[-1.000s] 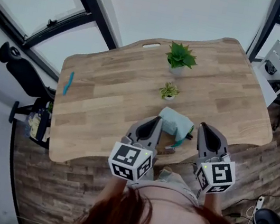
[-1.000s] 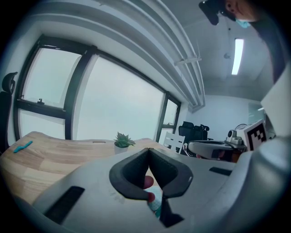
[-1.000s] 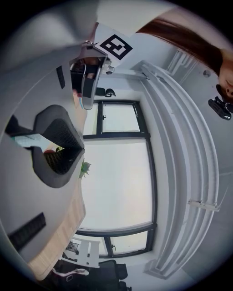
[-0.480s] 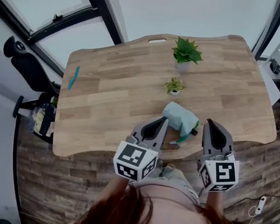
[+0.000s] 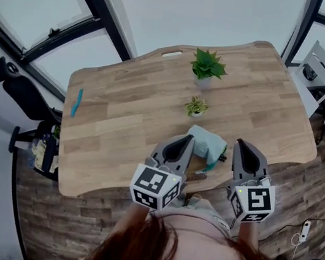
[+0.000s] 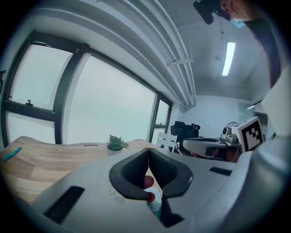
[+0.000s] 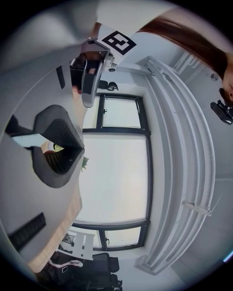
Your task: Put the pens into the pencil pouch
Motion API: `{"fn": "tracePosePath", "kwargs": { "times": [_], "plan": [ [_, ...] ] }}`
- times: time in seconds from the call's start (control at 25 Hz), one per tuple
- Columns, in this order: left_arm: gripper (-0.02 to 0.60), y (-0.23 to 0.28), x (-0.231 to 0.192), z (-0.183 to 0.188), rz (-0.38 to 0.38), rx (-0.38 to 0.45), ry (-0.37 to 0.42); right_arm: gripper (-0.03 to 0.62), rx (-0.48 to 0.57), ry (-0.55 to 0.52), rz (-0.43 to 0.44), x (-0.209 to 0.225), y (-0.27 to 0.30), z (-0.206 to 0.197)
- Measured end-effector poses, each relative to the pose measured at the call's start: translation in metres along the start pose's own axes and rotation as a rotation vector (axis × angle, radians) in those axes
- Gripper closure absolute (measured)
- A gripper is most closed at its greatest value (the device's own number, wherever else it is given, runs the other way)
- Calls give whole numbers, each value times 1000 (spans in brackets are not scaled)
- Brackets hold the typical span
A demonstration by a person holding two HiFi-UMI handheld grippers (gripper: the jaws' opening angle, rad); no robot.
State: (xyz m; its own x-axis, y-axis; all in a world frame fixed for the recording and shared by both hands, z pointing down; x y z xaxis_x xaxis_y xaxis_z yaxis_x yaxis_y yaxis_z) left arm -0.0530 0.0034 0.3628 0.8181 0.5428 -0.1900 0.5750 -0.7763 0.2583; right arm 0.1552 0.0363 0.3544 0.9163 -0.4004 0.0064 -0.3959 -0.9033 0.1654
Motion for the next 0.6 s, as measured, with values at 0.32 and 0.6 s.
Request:
{"fn": "tracePosePath", "kwargs": {
  "times": [0.32,0.6],
  "plan": [
    [578,9,-6,-3,-50,-28,3,594,-12,14,-16,-2,7,0],
    [578,16,-11,-6,-61,-41,-8,594,-26,14,-31,0,9,-3]
  ]
}}
Point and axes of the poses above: the fingertips, and each gripper's own axes: y forward along the fingers, x to its right, z out of its top, the point moved 9 cm from there along -y, backward along the fingers, and after that the axes turned 6 degrees about z, right-handed, at the moved point
